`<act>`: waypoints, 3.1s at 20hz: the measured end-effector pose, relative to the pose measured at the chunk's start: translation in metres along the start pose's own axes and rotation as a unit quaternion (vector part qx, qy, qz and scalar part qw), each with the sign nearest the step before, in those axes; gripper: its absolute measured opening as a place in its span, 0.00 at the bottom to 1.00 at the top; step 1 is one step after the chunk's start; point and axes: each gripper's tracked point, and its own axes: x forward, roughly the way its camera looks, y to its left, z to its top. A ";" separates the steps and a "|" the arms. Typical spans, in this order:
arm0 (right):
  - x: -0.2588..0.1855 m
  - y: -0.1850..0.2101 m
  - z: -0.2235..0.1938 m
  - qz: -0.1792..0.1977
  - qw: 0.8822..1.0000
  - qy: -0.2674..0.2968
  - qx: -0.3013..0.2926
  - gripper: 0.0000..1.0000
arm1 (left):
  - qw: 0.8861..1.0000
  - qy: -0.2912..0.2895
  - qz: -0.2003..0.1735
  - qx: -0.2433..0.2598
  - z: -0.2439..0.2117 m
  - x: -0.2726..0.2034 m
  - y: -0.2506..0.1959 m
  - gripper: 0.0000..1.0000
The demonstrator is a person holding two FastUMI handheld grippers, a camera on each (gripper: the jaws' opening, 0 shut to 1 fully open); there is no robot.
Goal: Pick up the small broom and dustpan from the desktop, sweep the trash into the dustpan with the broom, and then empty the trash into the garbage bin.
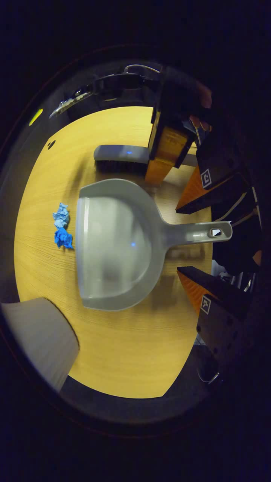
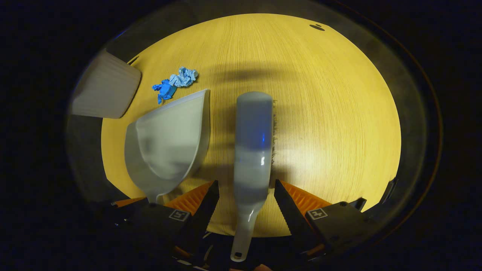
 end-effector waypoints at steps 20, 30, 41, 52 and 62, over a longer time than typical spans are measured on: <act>0.013 -0.019 -0.006 -0.048 0.997 0.012 -0.058 0.52 | 0.999 0.007 0.044 0.021 0.036 0.031 0.009 0.32; -0.001 -0.024 0.028 -0.018 0.986 0.008 -0.163 0.31 | 0.991 0.014 0.036 0.131 0.014 0.019 0.059 0.26; 0.004 0.018 0.235 -0.123 0.920 -0.092 -0.360 0.41 | 0.975 0.021 0.071 0.210 0.018 0.019 0.094 0.26; 0.022 0.022 0.170 -0.074 0.841 0.028 -0.535 0.31 | 0.970 0.002 0.067 0.232 0.019 0.018 0.095 0.26; 0.006 0.020 0.164 0.134 0.837 0.176 -0.500 0.39 | 0.946 -0.050 0.067 0.314 0.019 0.021 0.105 0.26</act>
